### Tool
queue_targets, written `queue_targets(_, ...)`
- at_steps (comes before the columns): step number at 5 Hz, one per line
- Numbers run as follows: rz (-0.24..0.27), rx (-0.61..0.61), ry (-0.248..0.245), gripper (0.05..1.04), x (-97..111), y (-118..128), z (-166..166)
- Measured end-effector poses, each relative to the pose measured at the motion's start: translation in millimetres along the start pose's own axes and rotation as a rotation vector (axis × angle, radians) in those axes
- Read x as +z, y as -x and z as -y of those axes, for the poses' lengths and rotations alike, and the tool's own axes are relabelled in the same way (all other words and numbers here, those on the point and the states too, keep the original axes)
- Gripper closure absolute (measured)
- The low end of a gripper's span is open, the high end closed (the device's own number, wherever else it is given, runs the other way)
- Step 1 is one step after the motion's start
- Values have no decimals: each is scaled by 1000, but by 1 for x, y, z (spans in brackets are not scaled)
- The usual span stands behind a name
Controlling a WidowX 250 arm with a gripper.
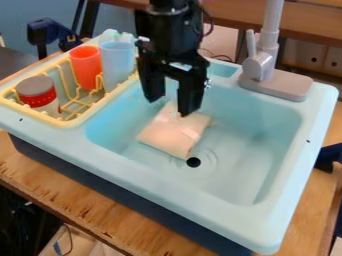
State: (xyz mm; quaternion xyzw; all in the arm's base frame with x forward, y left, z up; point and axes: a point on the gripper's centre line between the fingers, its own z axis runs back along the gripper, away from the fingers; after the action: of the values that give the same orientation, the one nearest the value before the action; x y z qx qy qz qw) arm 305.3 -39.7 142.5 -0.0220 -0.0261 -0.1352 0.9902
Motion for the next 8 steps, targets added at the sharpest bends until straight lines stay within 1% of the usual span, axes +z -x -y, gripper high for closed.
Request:
queue_targets(1,8,34,-27,83,-10,-15,-7)
queue_targets(2,-11,51,-54,83,-19,-25,-10)
queue_targets(3,-17,80,-87,83,-29,-30,-16)
queue_targets(4,-34,74,-99,83,-39,-32,-14)
queue_targets(5,-40,55,-104,83,-44,-34,-9)
queue_targets(6,-75,28,-113,83,-51,-25,-11)
queue_targets(7,-97,18,-113,83,-57,-18,-11)
queue_targets(8,-100,24,-104,83,-60,-15,-14)
